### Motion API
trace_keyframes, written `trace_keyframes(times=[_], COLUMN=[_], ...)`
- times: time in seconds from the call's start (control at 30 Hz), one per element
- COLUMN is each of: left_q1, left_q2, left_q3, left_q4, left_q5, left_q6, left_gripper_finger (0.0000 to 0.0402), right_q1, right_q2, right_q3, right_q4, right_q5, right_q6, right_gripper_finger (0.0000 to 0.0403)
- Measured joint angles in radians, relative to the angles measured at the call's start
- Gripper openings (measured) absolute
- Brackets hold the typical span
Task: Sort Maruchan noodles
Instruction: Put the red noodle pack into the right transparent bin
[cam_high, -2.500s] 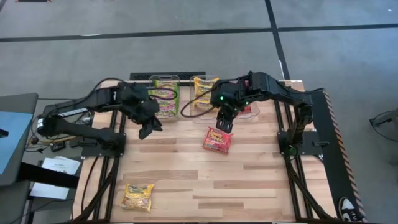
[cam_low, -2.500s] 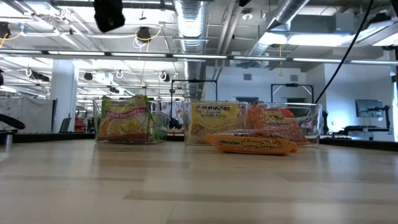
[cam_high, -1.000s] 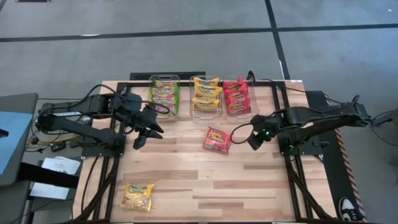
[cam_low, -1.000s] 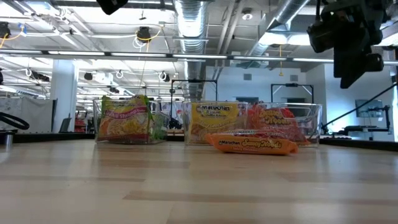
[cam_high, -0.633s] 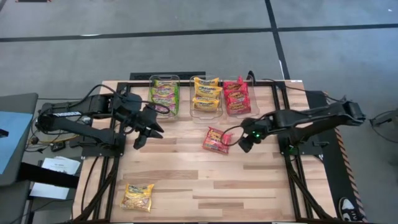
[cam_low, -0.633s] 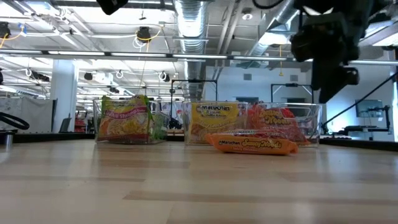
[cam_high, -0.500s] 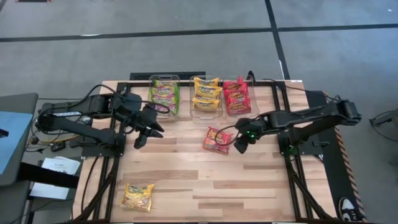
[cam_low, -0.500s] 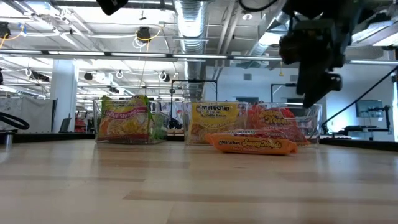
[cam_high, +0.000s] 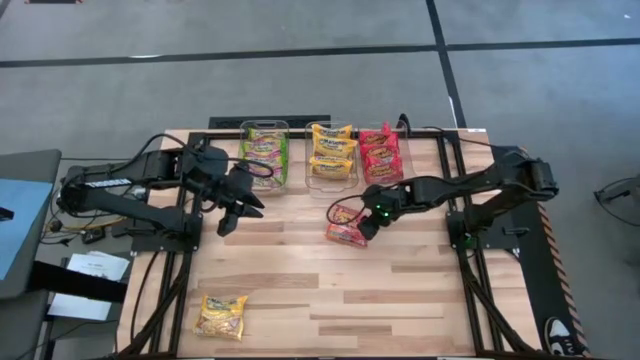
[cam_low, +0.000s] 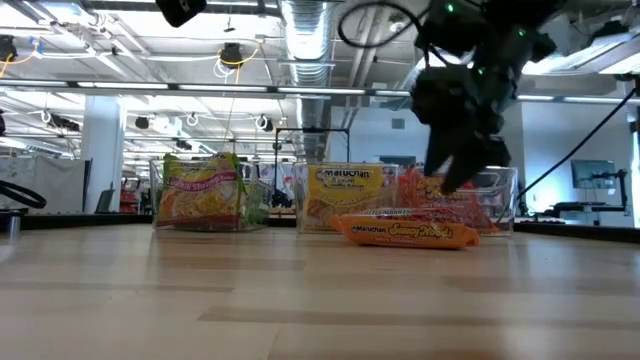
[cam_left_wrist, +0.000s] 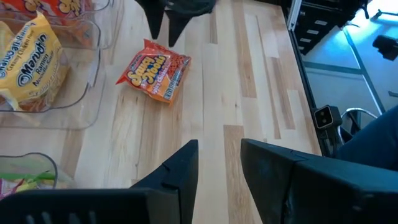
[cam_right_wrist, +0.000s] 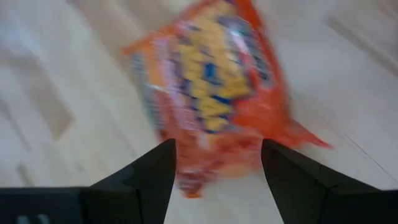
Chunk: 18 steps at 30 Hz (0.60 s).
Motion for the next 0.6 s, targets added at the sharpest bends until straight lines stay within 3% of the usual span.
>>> trace_keyframes(times=[0.3,0.43,0.6], left_q1=[0.000,0.000,0.000], left_q2=[0.000,0.000,0.000], left_q3=[0.000,0.000,0.000], left_q4=[0.000,-0.002,-0.007], left_q5=[0.000,0.000,0.000], left_q6=[0.000,0.000,0.000], left_gripper_finger=[0.0107,0.0107,0.0107], right_q1=[0.004,0.005,0.005], right_q2=[0.092,0.152,0.212], right_q3=[0.101,0.126,0.154], right_q4=[-0.057,-0.154,-0.152], right_q5=[0.059,0.122,0.125], right_q6=[-0.152,-0.119,-0.120], right_gripper_finger=[0.0260,0.0260,0.0260])
